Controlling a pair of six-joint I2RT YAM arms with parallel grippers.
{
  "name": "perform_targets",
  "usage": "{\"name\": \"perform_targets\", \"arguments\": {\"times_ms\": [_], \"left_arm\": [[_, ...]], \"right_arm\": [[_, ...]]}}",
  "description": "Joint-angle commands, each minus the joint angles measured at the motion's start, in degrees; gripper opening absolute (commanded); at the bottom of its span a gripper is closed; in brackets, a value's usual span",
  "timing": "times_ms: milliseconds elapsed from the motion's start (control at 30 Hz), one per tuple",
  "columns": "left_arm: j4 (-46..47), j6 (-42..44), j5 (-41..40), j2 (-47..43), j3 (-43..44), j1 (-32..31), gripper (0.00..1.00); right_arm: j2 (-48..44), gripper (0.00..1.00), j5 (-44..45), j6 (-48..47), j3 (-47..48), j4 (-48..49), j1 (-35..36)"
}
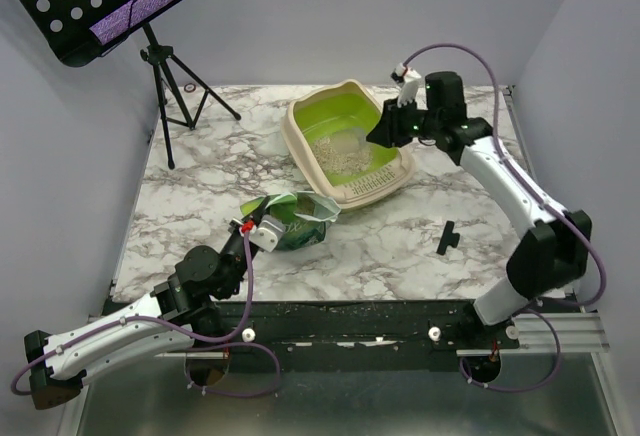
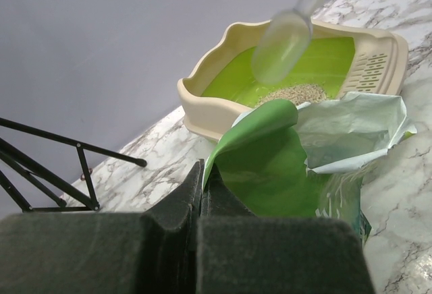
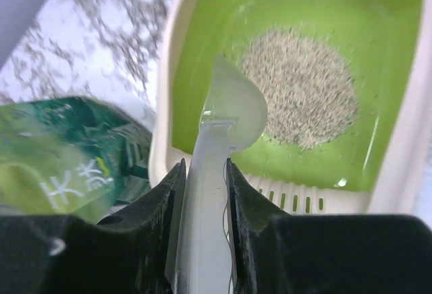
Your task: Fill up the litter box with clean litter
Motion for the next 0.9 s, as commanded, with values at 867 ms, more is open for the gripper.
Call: {"name": "perform_targets", "arguments": {"times_ms": [867], "left_arm": [[-0.2,-1.6,1.7,0.8,3.8,-0.1,0.00]], "right_arm": [[-37.5,0.00,5.4,8.0,-8.2,-21.1,16.2]]}}
